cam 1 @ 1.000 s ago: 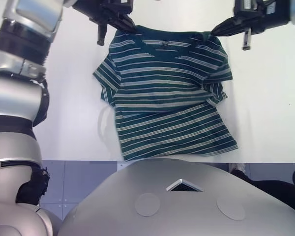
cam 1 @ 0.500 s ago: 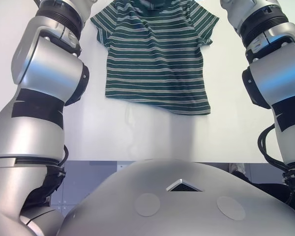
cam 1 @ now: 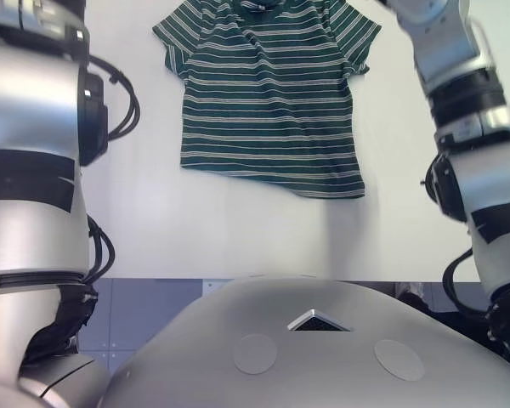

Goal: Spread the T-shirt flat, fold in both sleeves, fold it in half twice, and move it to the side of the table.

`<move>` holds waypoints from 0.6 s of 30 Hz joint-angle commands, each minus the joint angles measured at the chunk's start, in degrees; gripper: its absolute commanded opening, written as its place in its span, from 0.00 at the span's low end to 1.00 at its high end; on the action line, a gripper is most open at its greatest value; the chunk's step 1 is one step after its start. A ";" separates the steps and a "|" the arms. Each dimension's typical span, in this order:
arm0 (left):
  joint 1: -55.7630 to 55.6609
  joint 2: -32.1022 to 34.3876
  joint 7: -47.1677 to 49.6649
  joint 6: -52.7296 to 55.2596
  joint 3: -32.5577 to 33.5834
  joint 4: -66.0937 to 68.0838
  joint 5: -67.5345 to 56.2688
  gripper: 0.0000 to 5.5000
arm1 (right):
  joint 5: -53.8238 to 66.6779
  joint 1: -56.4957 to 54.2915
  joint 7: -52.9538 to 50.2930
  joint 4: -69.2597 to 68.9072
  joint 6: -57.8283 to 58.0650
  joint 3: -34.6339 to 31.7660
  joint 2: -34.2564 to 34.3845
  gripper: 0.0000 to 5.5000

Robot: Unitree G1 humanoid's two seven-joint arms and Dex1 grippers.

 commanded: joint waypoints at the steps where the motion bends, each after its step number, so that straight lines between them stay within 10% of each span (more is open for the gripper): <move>1: 53.77 19.59 -10.61 42.33 5.42 -70.46 -37.63 0.32 | 8.70 39.94 7.16 -50.33 10.57 -7.36 -9.41 0.36; 10: 91.00 30.04 -24.09 -7.82 5.73 -72.28 -13.03 0.32 | 9.58 70.03 13.95 -54.09 -25.82 -19.40 -27.90 0.36; 18: 94.04 24.36 0.26 -29.84 13.98 -61.02 19.25 0.35 | 12.32 78.48 17.28 -48.25 -38.80 -26.61 -31.97 0.36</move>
